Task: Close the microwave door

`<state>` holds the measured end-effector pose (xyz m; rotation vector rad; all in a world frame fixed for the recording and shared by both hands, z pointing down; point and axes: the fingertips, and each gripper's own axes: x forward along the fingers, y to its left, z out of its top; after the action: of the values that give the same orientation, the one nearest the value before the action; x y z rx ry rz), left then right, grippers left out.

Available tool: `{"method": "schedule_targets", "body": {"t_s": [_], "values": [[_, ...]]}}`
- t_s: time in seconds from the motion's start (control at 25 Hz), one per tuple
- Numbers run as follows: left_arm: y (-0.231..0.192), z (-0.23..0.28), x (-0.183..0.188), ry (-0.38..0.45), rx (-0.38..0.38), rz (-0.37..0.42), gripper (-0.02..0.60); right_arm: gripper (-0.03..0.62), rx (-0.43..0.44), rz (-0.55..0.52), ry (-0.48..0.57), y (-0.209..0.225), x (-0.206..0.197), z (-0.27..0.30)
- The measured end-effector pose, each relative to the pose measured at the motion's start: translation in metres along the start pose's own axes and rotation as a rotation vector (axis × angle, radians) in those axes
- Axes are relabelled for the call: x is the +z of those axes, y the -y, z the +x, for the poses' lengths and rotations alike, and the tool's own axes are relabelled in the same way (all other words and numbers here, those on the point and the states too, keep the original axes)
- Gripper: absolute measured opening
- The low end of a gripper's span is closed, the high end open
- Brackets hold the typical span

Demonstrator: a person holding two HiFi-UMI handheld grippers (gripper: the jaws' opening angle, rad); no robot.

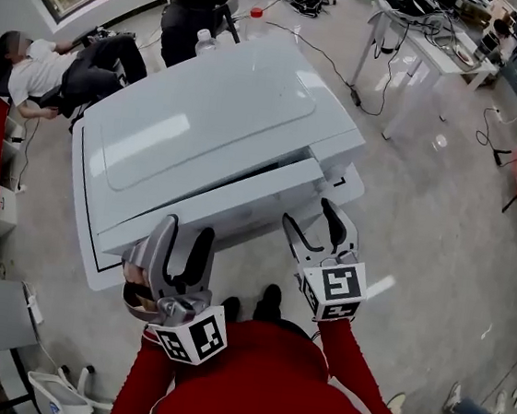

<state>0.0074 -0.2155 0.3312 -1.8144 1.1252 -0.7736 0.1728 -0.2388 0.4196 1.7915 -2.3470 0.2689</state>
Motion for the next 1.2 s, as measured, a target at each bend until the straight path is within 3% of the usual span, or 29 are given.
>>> {"method": "schedule_targets", "body": {"t_s": [0.44,0.8,0.92,1.04,1.12,1.2], "values": [[0.003,0.005,0.000,-0.058,-0.039,-0.014,0.321,0.319,0.064,-0.168,0.067,-0.014,0.033,0.010],[0.004,0.011,-0.003,-0.142,-0.048,-0.016,0.314,0.319,0.087,-0.182,0.052,-0.013,0.036,0.013],[0.003,0.013,-0.005,-0.157,-0.043,-0.026,0.306,0.312,0.057,-0.202,0.069,-0.009,0.040,0.011],[0.004,0.013,-0.005,-0.158,-0.048,-0.037,0.296,0.251,-0.004,-0.227,0.154,-0.004,0.054,-0.004],[0.004,0.013,-0.005,-0.156,-0.052,-0.044,0.288,0.139,-0.032,-0.250,0.191,0.000,0.060,-0.011],[0.003,0.013,-0.005,-0.151,-0.056,-0.067,0.279,0.116,-0.038,-0.269,0.187,0.002,0.061,-0.008]]}}
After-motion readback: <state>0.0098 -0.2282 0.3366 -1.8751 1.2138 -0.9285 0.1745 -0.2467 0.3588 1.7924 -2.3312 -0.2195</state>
